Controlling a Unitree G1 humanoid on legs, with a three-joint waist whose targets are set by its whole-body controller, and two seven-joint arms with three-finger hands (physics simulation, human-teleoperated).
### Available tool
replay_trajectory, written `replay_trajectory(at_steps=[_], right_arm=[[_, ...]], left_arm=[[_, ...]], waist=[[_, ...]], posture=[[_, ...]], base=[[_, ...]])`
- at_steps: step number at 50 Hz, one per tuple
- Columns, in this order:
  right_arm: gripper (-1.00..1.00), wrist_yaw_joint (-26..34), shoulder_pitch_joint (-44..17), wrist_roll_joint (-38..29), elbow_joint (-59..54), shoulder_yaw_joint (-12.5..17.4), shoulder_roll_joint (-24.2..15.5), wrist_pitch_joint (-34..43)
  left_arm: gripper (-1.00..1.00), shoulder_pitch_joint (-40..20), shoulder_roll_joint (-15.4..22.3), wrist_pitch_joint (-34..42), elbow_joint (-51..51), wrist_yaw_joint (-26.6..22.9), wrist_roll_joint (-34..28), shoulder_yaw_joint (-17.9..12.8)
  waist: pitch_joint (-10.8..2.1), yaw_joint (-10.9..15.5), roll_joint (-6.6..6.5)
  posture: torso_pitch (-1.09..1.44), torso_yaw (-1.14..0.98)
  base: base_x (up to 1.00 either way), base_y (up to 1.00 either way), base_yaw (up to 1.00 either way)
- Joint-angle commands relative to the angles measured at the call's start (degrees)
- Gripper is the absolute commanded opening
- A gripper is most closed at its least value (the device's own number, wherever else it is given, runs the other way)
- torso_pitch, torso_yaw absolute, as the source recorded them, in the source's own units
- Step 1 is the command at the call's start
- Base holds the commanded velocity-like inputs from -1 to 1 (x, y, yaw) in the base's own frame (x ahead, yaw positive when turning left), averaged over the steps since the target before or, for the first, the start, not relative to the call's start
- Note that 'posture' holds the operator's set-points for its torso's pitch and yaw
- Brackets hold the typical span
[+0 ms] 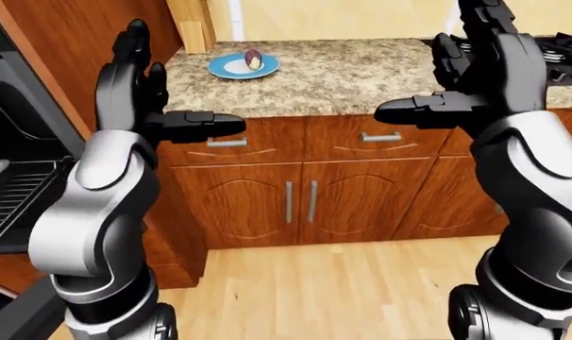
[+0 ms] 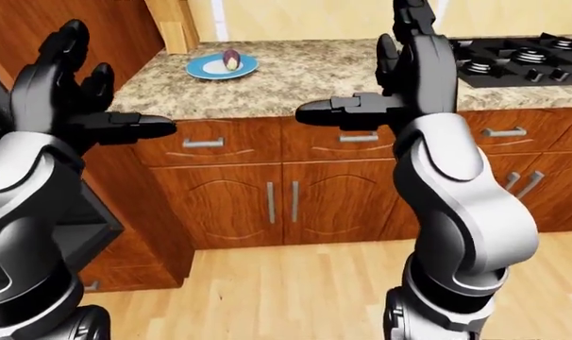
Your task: Place the eggplant on the rack of the oven.
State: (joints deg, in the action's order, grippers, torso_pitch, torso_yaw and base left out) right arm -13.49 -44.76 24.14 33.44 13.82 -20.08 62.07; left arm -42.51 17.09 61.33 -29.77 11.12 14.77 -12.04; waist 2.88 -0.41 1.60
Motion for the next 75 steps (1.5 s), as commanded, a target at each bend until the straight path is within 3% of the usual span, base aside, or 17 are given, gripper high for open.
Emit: replay_trajectory(at_steps=[1,8,10,12,13,20,25,29,36,45,49,50,52,58,62,70,75], right_arm=[[1.0,-0.12,-1.64,-0.07,0.93,0.19,-0.45,-1.5],[1.0,-0.2,-1.59,-0.03,0.76,-0.07,-0.49,-1.67],[1.0,-0.17,-1.67,-0.05,0.69,-0.06,-0.48,-1.6],[1.0,-0.28,-1.91,0.11,0.84,0.1,-0.49,-1.28],[1.0,-0.29,-1.9,0.11,0.81,0.11,-0.5,-1.33],[1.0,-0.15,-1.45,0.11,0.65,0.11,-0.5,-1.81],[1.0,-0.49,-1.24,0.74,0.65,0.23,-0.16,-2.02],[1.0,-0.52,-0.93,1.02,0.52,0.26,-0.12,-2.28],[1.0,-0.85,-1.08,1.36,0.01,-0.01,-0.19,-2.57],[1.0,-0.5,-0.94,0.89,-0.27,0.0,-0.37,-2.71],[1.0,-0.57,-1.04,0.82,-0.06,-0.14,-0.3,-2.5],[1.0,-0.55,-0.95,0.68,-0.02,-0.38,-0.2,-2.57],[1.0,-0.43,-0.8,0.29,-0.12,-0.87,0.13,-2.85],[1.0,-0.2,-1.24,0.44,0.48,-0.18,0.04,-2.01],[1.0,-0.12,-1.07,0.47,0.44,-0.16,-0.01,-2.17],[1.0,-0.11,-1.21,0.46,0.0,-0.32,-0.04,-2.32],[1.0,0.3,-0.41,-0.24,-0.62,-0.71,0.27,-3.39]], left_arm=[[1.0,-1.81,0.92,-1.03,-1.15,0.06,0.03,-0.6],[1.0,-1.89,0.98,-0.97,-1.21,-0.1,0.01,-0.48],[1.0,-1.87,0.92,-1.21,-1.03,-0.14,-0.06,-0.42],[1.0,-1.95,0.93,-0.94,-1.12,-0.1,-0.11,-0.35],[1.0,-1.96,0.89,-0.91,-1.14,-0.12,-0.11,-0.35],[1.0,-1.67,0.77,-0.94,-1.69,-0.67,-0.51,0.15],[1.0,-1.53,0.65,-1.0,-1.67,-0.97,-0.82,-0.06],[1.0,-1.49,0.55,-1.01,-1.7,-1.11,-0.93,-0.03],[1.0,-1.48,0.53,-1.64,-0.95,-1.47,-1.21,0.02],[1.0,-1.27,0.04,-2.06,-0.74,-1.59,-1.93,0.59],[1.0,-1.43,-0.04,-1.64,-1.05,-1.67,-2.03,0.48],[1.0,-1.43,-0.06,-1.64,-1.09,-1.69,-2.04,0.4],[1.0,-1.4,-0.14,-1.74,-0.97,-1.63,-2.04,0.22],[1.0,-1.3,-0.27,-1.48,-1.49,-1.52,-1.95,0.48],[1.0,-1.42,-0.57,-1.18,-1.77,-1.5,-1.59,0.29],[1.0,-1.28,-0.38,-1.69,-1.22,-1.68,-1.9,0.61],[1.0,-1.22,-0.35,-1.83,-1.1,-1.77,-2.05,0.63]], waist=[[-1.63,0.5,1.05],[-1.02,0.24,-1.03],[-1.09,-0.11,-3.15],[-2.49,-0.19,-7.82],[-1.84,0.0,-4.98],[-1.06,0.33,-2.5],[-1.39,0.83,2.64],[-1.17,0.49,1.5],[-1.84,-0.57,-5.72],[-0.94,1.06,-2.2],[-2.05,1.69,2.89],[-1.66,1.13,1.03],[-1.1,1.1,2.07],[-0.62,0.27,-1.05],[-1.91,-0.41,-6.16],[-1.36,0.91,-3.39],[-1.54,1.63,0.88]], posture=[[0.0,0.0],[0.0,0.0],[0.0,0.0],[0.0,0.0],[0.0,0.0],[0.0,0.0],[0.0,0.0],[0.0,0.0],[0.0,0.0],[0.0,0.0],[0.0,0.0],[0.0,0.0],[0.0,0.0],[0.0,0.0],[0.0,0.0],[0.0,0.0],[0.0,0.0]], base=[[0.1,0.18,0.0],[0.1,0.19,0.0],[0.11,0.19,0.0],[0.11,0.18,0.0],[0.12,0.19,0.0],[0.15,0.19,0.0],[0.19,0.19,0.0],[0.23,0.09,0.0],[0.26,0.0,0.0],[0.27,0.0,0.0],[0.27,0.0,0.0],[0.27,0.0,0.0],[0.27,0.0,0.0],[0.27,0.0,0.0],[0.27,0.0,0.0],[0.27,0.0,0.0],[0.27,0.0,0.0]])
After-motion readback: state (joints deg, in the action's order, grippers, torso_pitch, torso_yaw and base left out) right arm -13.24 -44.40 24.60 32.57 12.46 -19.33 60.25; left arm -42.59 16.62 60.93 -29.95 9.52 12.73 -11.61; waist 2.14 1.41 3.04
